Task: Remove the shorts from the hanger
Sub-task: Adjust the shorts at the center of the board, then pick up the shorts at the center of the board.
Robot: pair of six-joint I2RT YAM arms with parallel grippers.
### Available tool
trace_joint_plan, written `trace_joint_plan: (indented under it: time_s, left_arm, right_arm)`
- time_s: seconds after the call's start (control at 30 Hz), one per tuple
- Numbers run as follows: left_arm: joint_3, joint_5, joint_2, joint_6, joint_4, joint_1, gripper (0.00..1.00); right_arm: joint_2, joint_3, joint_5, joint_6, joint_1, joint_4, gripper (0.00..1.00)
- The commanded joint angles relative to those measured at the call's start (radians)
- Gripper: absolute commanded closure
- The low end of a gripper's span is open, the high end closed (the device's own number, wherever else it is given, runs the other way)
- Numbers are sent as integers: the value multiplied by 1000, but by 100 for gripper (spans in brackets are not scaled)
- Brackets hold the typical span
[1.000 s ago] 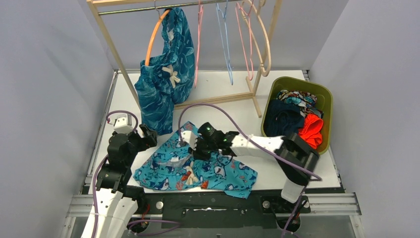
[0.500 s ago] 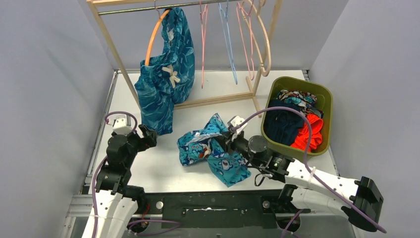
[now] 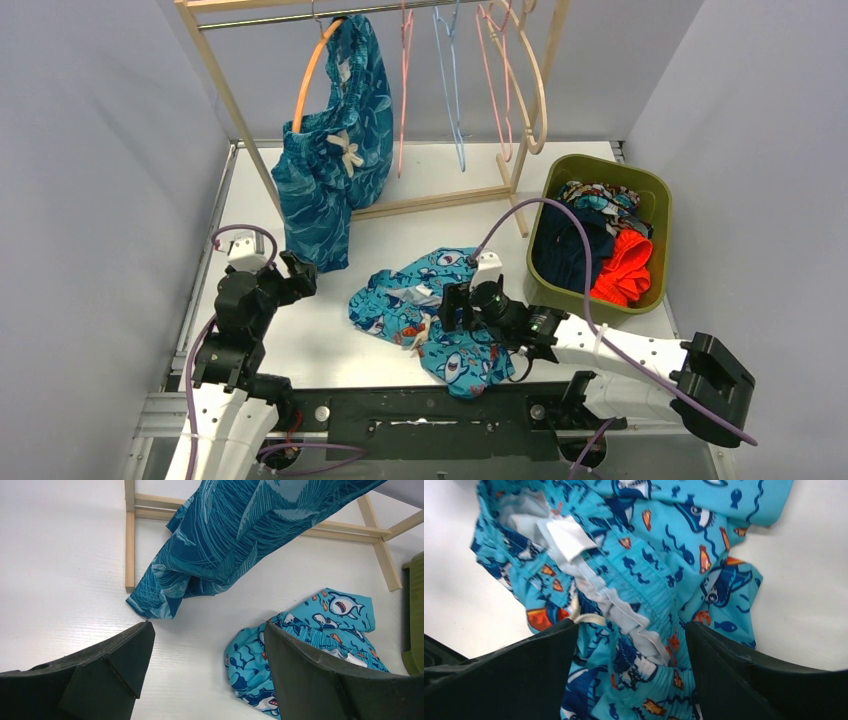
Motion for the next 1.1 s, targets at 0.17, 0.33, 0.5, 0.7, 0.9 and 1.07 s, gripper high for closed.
trace_joint_plan:
  time_s: [0.17,0.33,0.5,0.7,0.9,1.07]
  left_arm:
    - [13,3,3,1,37,9,19]
    - [13,4,2,1,36,9,19]
    - [13,-1,1,0,34,9,19]
    - [13,0,3,0,34,9,19]
    - [13,1,6,-2,35,9,19]
    - [13,-1,6,-2,36,9,19]
  right_arm:
    - [80,153,-42,-223,0,70,16]
    - [217,202,-59,-438,34,62,15]
    - [315,190,-169,-563,33,59,15]
    - [471,203,-228,-556,28,23,18]
    - [530,240,-86,-485,44,-2,63]
    - [401,217,-30,-500,56,70,90]
